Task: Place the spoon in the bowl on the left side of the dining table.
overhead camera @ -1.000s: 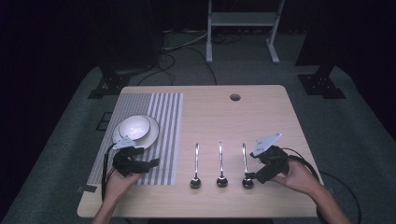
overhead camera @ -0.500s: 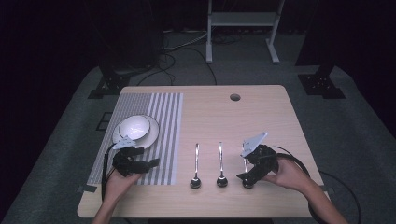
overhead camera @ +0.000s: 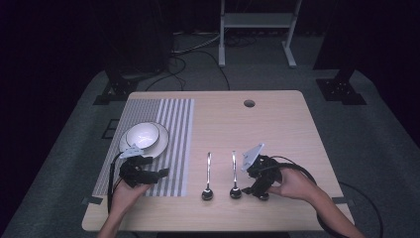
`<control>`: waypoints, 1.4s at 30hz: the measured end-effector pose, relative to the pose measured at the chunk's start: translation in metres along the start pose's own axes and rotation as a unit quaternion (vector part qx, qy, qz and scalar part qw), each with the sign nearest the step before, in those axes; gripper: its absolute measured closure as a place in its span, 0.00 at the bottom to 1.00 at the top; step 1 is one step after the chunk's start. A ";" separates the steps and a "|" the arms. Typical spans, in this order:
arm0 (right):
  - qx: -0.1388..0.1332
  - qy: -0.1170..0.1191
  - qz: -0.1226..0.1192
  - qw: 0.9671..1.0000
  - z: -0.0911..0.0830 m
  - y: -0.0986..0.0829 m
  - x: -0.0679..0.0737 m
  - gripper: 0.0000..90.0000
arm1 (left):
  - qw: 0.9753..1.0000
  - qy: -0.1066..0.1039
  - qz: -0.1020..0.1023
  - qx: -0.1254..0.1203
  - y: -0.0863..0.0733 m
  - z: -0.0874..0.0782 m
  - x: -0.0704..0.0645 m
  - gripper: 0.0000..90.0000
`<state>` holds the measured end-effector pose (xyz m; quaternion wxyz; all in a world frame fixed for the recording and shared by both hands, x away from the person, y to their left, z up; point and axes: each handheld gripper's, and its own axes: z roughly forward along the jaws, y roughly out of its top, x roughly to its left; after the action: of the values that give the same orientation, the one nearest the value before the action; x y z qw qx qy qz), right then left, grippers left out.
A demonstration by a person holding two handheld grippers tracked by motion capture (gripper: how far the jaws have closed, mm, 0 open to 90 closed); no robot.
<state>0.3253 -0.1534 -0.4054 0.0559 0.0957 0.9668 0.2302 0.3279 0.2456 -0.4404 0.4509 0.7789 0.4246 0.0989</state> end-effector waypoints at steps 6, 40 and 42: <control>0.026 0.002 -0.027 0.999 0.012 0.013 0.004 0.28 | 1.000 -0.002 -0.003 0.000 0.001 0.001 0.000 0.07; 0.092 -0.045 -0.110 0.989 0.054 0.026 0.023 0.36 | 0.998 -0.056 -0.021 0.007 0.030 0.033 -0.016 0.08; 0.092 -0.049 -0.107 0.989 0.053 0.026 0.023 0.37 | 0.998 -0.060 -0.017 0.008 0.032 0.037 -0.019 0.07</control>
<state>0.3146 -0.1029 -0.4426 0.1185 0.0071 0.9846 0.1280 0.3540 0.2009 -0.4322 0.4707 0.7797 0.4109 0.0411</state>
